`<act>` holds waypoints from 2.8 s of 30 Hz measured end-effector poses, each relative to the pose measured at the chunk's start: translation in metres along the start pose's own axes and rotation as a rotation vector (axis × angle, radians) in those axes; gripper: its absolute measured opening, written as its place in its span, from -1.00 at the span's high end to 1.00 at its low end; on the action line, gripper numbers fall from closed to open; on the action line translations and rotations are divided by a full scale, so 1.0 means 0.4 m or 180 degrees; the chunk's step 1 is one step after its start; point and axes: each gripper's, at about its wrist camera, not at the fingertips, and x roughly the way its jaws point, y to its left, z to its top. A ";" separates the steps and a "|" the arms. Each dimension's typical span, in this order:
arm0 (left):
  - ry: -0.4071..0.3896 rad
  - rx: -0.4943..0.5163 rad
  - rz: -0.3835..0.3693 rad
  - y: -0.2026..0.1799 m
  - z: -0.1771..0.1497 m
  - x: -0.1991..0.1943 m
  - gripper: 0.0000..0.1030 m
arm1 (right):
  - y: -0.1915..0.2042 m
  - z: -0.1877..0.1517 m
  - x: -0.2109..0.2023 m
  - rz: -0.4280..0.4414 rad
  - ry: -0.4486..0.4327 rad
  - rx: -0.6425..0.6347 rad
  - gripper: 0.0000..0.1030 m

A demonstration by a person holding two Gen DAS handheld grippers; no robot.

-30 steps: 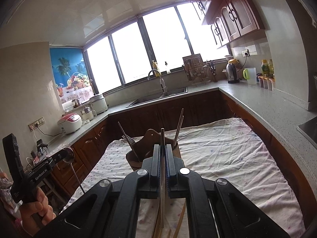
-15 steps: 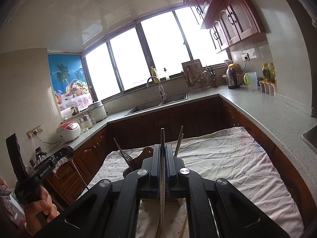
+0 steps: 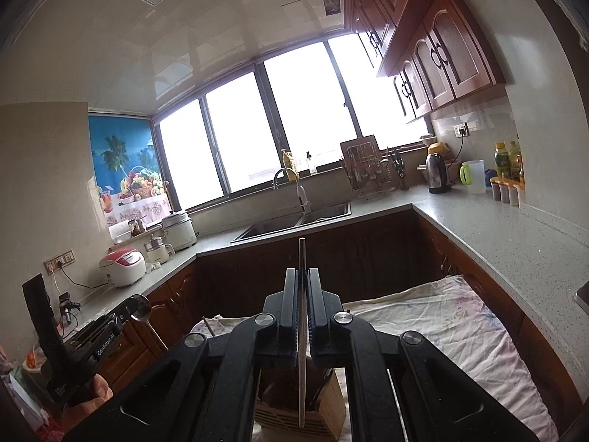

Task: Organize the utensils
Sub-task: 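Lower the spoon into the holder with the left gripper while the right inserts the chopstick, then open both, then withdraw both grippers and move them over the remaining wooden chopsticks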

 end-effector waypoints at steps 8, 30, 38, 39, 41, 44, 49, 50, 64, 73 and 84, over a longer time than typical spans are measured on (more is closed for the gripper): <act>-0.0147 0.0238 0.0246 -0.051 -0.032 0.070 0.96 | -0.007 0.005 0.068 -0.0034 -0.0020 -0.0060 0.92; 0.0468 -0.0122 -0.0571 -0.046 -0.210 0.135 0.89 | -0.044 -0.190 0.164 -0.0139 0.0328 0.0086 0.92; 0.0632 -0.0160 -0.0716 -0.054 -0.215 0.146 0.87 | -0.052 -0.199 0.172 -0.0184 0.0446 0.0119 0.91; 0.0647 -0.0183 -0.0730 -0.053 -0.214 0.147 0.87 | -0.053 -0.197 0.172 -0.0184 0.0456 0.0124 0.91; 0.0663 -0.0174 -0.0728 -0.053 -0.212 0.147 0.87 | -0.055 -0.197 0.175 -0.0186 0.0475 0.0131 0.91; 0.0673 -0.0152 -0.0717 -0.055 -0.209 0.148 0.86 | -0.057 -0.196 0.178 -0.0187 0.0489 0.0144 0.91; 0.0708 -0.0176 -0.0732 -0.050 -0.205 0.155 0.86 | -0.062 -0.196 0.181 -0.0186 0.0516 0.0147 0.91; 0.0716 -0.0181 -0.0734 -0.049 -0.204 0.156 0.86 | -0.063 -0.196 0.182 -0.0189 0.0520 0.0149 0.91; 0.0591 -0.0268 -0.0746 -0.033 -0.178 0.092 -0.09 | -0.081 -0.176 0.147 -0.0171 0.0449 0.0270 0.08; 0.0670 -0.0328 -0.0572 0.012 -0.190 0.021 -0.66 | -0.091 -0.168 0.070 -0.0057 0.0350 0.0406 -0.79; 0.0845 -0.0307 -0.0588 0.041 -0.232 -0.115 -0.83 | -0.088 -0.206 -0.066 -0.0017 0.0406 0.0465 -0.87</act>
